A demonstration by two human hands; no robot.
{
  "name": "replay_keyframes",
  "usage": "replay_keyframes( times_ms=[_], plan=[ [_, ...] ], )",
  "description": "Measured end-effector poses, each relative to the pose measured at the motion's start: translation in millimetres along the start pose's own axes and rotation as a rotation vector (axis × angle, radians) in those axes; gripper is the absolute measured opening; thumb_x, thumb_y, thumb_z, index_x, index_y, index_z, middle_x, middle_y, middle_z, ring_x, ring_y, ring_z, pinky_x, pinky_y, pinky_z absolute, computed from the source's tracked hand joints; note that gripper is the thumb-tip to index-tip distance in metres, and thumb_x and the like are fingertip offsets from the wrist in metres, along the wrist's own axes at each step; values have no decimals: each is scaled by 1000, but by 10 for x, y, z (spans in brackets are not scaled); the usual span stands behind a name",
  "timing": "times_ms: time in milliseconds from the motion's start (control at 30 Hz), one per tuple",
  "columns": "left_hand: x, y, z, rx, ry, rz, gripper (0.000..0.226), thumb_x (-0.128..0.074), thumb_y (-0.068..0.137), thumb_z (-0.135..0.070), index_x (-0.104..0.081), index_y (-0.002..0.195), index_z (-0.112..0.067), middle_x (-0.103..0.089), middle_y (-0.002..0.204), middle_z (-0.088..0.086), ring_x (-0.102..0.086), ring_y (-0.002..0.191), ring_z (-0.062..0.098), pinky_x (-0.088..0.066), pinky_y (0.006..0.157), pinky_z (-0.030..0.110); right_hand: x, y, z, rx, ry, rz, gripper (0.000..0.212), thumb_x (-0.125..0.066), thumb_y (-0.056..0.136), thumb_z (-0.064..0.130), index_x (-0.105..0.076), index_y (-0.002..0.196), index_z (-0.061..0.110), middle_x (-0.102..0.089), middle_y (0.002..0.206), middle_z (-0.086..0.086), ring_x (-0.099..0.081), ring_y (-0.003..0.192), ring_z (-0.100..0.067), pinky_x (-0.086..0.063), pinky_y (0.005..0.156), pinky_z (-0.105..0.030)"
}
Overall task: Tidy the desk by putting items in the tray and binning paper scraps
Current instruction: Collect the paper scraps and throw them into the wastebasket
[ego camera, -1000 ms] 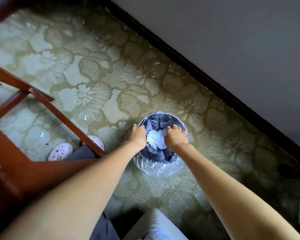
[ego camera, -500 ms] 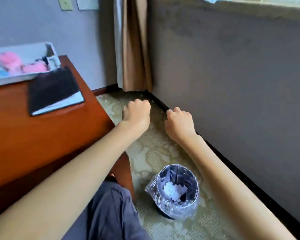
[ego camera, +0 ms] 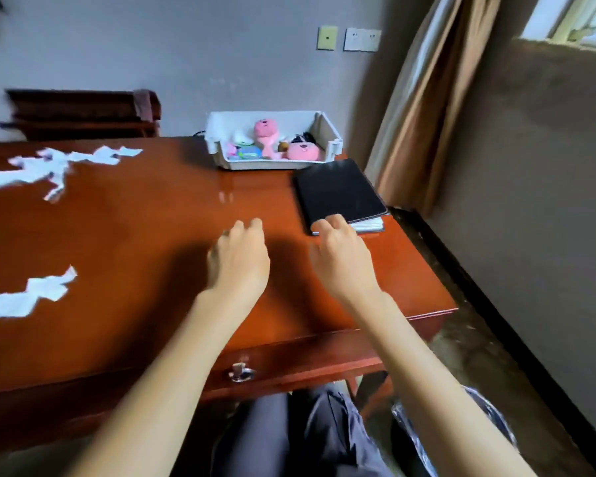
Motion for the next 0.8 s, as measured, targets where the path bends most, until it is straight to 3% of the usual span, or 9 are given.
replay_keyframes(
  times_ms=[267,400,467,533,633,800],
  plan=[
    [325,172,883,309,-8,167,43,-28,98,-5,-42,138,-12,-48,139,13,-48,126,32,-41,102,40,-463,440,787,-5,130,476,26,-40,90,6,-53,113,3,-52,114,-17,-55,103,-40,-46,83,-40],
    [643,-76,1232,455,6,284,45,-34,96,-2,-40,139,-12,-45,140,12,-48,125,31,-42,100,39,-431,401,1195,23,154,728,38,-40,90,5,-46,128,5,-48,128,-19,-52,116,-38,-43,94,-38],
    [774,-279,1457,521,23,336,48,-37,95,-3,-33,142,-12,-38,144,12,-42,130,30,-39,104,38,-488,253,1481,62,189,861,45,-39,91,5,-37,137,7,-37,142,-19,-43,129,-35,-35,105,-36],
    [883,-480,1734,594,33,342,53,-40,94,-6,-26,145,-12,-27,150,14,-32,137,30,-35,108,38,-591,56,1792,121,203,986,53,-38,94,8,-24,145,12,-15,156,-14,-24,142,-33,-26,113,-38],
    [904,-731,2195,700,70,371,58,-41,96,-12,-14,148,-14,-6,157,16,-12,145,33,-30,112,42,-742,-211,2259,247,218,1101,57,-35,98,17,-9,149,23,12,158,-5,1,147,-28,-20,118,-46],
    [774,-1022,2873,780,128,433,63,-33,99,-34,2,150,-20,9,158,13,3,146,33,-22,116,47,-949,-483,2860,347,222,1089,65,-42,96,31,-3,148,32,23,156,-1,16,145,-26,-13,116,-54]
  ],
)
Point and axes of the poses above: each hand's wrist, its own y-axis towards the middle knuckle, its own x-axis out of the back of the hand, z = x × y, the point moved 9 cm from there along y, towards the middle knuckle
